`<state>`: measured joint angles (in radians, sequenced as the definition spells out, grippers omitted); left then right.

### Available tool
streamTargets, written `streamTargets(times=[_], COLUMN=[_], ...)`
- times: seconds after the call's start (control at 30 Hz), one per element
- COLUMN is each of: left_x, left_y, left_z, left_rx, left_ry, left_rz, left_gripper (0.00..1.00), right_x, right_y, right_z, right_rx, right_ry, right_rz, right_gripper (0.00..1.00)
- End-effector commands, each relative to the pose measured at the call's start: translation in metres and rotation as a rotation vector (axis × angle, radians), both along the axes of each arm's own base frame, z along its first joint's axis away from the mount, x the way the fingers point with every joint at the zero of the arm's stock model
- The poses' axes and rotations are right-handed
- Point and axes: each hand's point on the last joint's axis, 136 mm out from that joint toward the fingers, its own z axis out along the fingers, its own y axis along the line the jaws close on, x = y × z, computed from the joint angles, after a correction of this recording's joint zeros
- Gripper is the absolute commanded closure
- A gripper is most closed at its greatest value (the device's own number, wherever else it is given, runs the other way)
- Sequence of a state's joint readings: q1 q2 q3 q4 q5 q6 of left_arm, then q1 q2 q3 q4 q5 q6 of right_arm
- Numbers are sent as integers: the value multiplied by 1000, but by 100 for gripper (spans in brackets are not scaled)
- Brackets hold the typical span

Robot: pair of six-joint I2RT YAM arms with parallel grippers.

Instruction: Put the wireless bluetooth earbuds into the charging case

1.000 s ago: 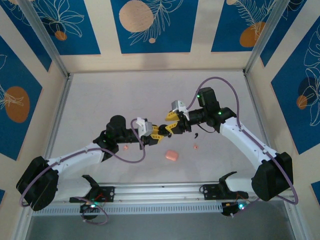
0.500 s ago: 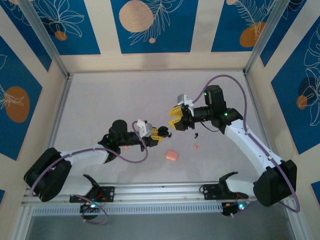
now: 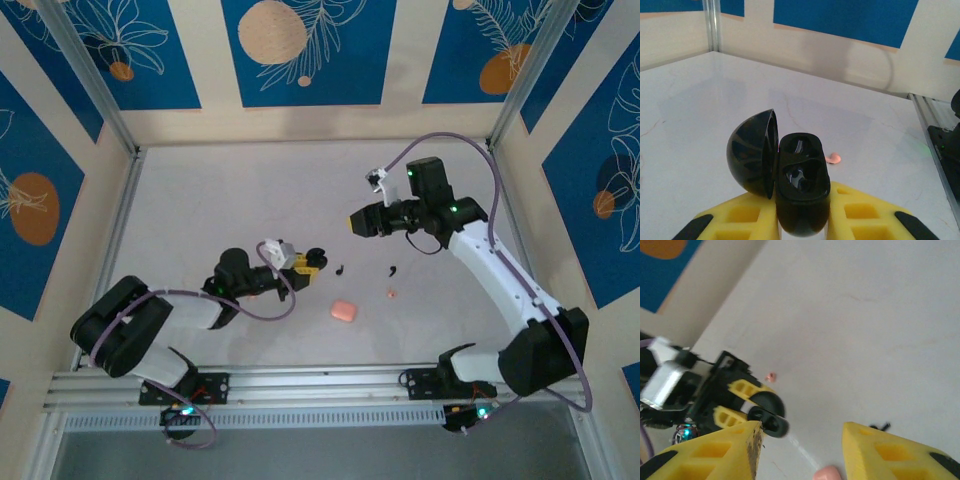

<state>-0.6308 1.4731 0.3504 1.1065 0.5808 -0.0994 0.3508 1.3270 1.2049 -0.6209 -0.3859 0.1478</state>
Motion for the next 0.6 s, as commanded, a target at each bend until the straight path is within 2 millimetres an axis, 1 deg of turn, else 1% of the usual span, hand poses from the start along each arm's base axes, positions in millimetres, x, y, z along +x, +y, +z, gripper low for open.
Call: streamTargets(times=[0.0,0.1,0.27,0.37,0.47,0.57], left_x=[5,6,11,13,14,13], left_y=[8,13,19,22,25,28], left_z=[13,11,6,6,3,1], left_rx=[-57,-46,-7,3,18,32], left_ry=[-35,-33,-36,-32,-24,-18], left_rz=[39,52,88,101,111,119], left_gripper=[77,77,77,77,77,77], right_x=[-2,6,18,25,31,33], right_y=[-15,-6,18,29,39,50], right_z=[-42,-63,-98,-119,-137,-154], right_rx=[-105,-107,-153,-187,-204,-226], right_ry=[219,289,334,365,399,426], right_rz=[-117,-103,-20,17,46,79], right_gripper=[53,52,47,46,45,45])
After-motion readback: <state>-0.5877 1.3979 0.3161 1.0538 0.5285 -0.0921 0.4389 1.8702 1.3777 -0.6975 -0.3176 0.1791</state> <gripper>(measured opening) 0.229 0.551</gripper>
